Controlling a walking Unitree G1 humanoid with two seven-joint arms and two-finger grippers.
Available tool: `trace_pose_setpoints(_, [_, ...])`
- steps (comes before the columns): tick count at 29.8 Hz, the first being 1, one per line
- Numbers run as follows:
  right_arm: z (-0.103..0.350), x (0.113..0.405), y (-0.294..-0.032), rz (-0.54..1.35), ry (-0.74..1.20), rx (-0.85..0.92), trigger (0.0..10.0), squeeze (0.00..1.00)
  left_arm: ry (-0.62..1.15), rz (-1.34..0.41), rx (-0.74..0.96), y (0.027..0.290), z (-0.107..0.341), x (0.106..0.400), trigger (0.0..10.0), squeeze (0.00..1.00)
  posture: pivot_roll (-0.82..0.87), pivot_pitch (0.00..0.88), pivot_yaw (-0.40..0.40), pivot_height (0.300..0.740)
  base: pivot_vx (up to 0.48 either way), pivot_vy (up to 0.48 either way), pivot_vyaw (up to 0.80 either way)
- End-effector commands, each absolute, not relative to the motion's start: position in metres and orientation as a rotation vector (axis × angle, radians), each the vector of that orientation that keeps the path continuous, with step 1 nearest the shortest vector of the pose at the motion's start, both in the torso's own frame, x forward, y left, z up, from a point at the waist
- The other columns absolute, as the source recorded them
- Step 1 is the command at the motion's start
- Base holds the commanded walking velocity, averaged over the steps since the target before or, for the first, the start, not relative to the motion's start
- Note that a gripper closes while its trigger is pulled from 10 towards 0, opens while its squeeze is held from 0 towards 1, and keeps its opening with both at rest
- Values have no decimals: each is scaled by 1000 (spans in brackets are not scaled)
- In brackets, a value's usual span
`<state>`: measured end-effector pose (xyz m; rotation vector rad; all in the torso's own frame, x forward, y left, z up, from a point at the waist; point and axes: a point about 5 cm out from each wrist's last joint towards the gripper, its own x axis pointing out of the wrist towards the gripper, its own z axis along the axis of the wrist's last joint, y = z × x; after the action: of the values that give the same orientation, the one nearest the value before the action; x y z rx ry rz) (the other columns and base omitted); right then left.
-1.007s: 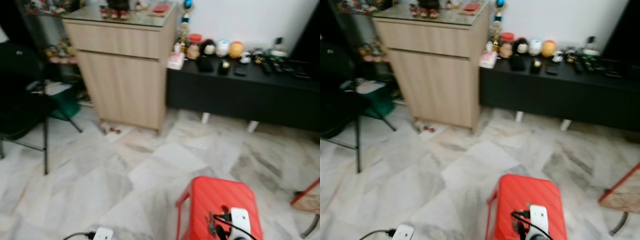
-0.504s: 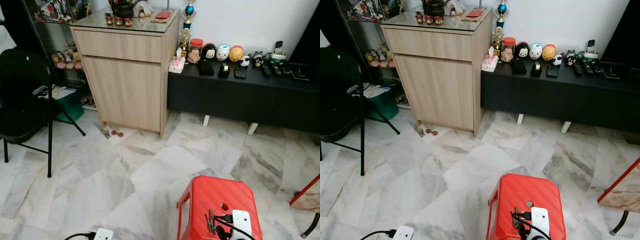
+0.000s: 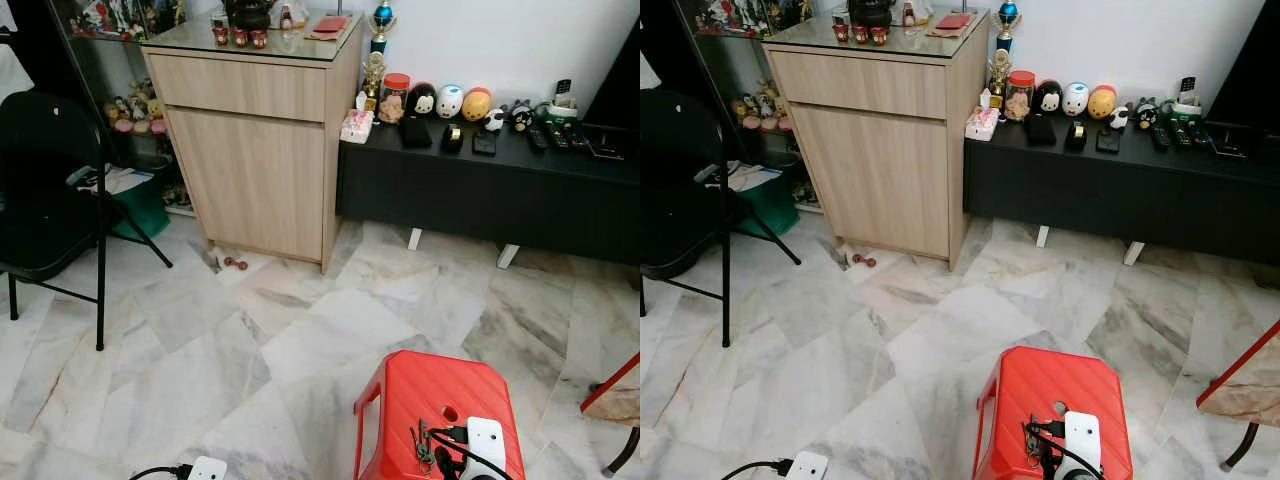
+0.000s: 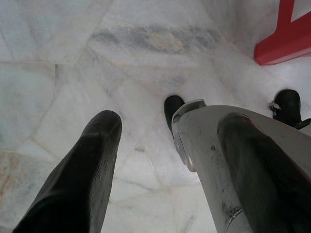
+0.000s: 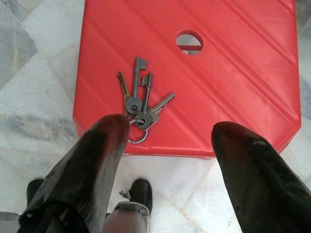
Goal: Hang keys on a hook
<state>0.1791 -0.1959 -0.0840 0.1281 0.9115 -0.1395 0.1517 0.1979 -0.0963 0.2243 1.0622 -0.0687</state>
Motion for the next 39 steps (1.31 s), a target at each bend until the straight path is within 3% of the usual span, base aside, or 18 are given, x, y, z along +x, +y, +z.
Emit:
trace_pose_setpoints(1, [-84, 178, -196, -141, 899, 144, 10000, 0, 1083, -82, 244, 198, -98, 146, 10000, 0, 11, 0, -38, 721, 0, 0, 0])
trace_pose_setpoints(8, [-84, 178, -196, -135, 899, 143, 10000, 0, 1085, -91, 245, 197, -99, 147, 10000, 0, 9, 0, -35, 671, 0, 0, 0])
trace_pose_setpoints(22, [-85, 177, -196, -131, 908, 141, 10000, 0, 1095, -87, 243, 199, -100, 143, 10000, 0, 12, 0, -35, 671, 0, 0, 0])
trace_pose_setpoints(28, [-84, 178, -196, -132, 897, 141, 10000, 0, 1095, -87, 241, 199, -100, 142, 10000, 0, 13, 0, -34, 632, 0, 0, 0])
trace_pose_setpoints(39, [-84, 178, -196, -160, 880, 168, 10000, 0, 1090, -101, 232, 193, -99, 146, 10000, 0, 13, 0, -33, 632, 0, 0, 0])
